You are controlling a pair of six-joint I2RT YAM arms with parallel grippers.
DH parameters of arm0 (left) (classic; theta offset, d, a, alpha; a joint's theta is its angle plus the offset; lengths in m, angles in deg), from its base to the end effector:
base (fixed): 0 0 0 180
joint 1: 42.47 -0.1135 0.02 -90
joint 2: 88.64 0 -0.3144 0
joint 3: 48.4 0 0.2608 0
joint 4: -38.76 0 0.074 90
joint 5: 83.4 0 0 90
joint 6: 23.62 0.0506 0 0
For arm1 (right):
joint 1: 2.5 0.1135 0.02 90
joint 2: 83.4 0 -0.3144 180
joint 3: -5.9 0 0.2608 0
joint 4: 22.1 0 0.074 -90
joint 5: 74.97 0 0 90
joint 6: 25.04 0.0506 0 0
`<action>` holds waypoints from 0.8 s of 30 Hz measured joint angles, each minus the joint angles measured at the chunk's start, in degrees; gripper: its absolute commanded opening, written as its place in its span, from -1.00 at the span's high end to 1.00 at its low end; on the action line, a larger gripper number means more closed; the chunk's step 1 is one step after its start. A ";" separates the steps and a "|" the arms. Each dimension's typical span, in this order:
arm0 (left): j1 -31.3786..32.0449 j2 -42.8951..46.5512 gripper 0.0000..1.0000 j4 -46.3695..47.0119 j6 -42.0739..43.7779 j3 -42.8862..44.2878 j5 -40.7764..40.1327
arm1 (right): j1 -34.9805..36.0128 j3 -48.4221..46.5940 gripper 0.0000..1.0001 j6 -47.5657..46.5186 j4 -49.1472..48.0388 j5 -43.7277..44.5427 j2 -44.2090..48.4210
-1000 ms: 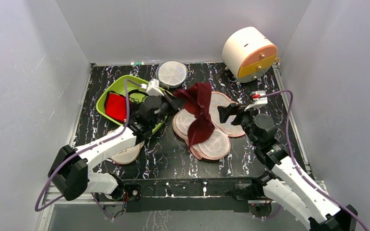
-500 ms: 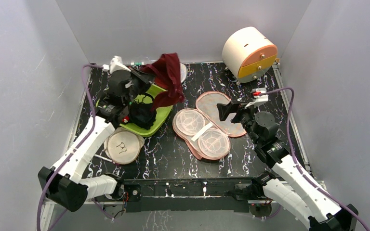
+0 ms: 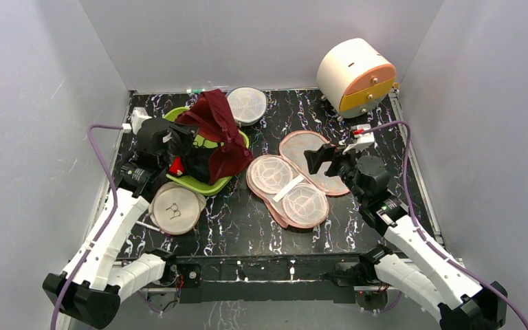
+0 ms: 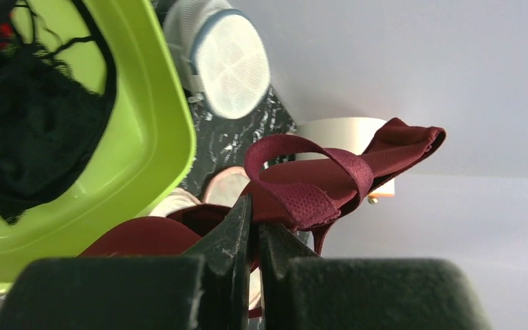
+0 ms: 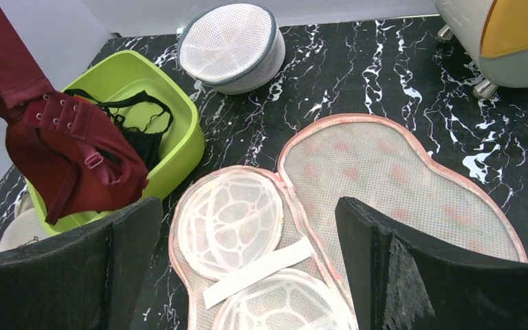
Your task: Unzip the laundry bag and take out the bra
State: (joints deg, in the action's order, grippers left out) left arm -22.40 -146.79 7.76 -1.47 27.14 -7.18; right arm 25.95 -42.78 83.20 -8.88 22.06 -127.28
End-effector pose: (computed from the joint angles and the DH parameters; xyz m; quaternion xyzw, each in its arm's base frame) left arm 0.2133 -0.0651 0.4295 -0.3838 0.6833 -0.3583 0.5073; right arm 0.1578 0.0785 0.3351 -0.0273 0.7563 0.2158 0.6171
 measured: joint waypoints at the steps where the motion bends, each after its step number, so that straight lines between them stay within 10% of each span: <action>1: -0.17 0.57 1.00 -0.81 -0.42 -0.55 -0.83 | 0.00 0.00 -0.96 0.07 -0.07 -0.17 -0.13; 24: -23.74 -7.28 1.00 7.32 -9.01 -19.21 7.39 | 0.00 -0.11 -0.96 0.09 1.60 -1.01 -0.55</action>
State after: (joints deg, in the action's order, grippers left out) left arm -46.13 -154.07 15.09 -10.48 7.92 0.21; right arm 25.95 -42.89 83.29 -7.28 21.05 -127.83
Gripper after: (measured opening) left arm 0.020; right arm 0.980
